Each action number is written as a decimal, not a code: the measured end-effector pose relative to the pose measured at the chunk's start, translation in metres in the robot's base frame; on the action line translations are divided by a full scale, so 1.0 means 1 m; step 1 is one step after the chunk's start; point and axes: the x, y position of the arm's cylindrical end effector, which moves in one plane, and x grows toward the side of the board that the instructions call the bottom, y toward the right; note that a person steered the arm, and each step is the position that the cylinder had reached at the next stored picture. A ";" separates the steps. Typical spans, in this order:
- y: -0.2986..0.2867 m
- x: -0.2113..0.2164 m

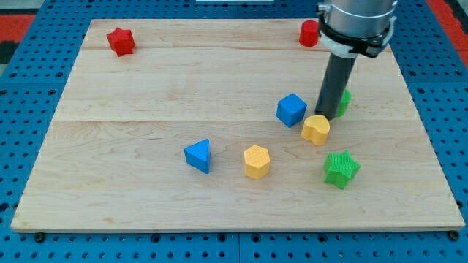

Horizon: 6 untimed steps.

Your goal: Push the yellow heart to the bottom of the blue cube

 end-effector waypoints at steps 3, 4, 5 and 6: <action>0.020 0.035; 0.009 0.037; -0.005 0.037; -0.017 0.037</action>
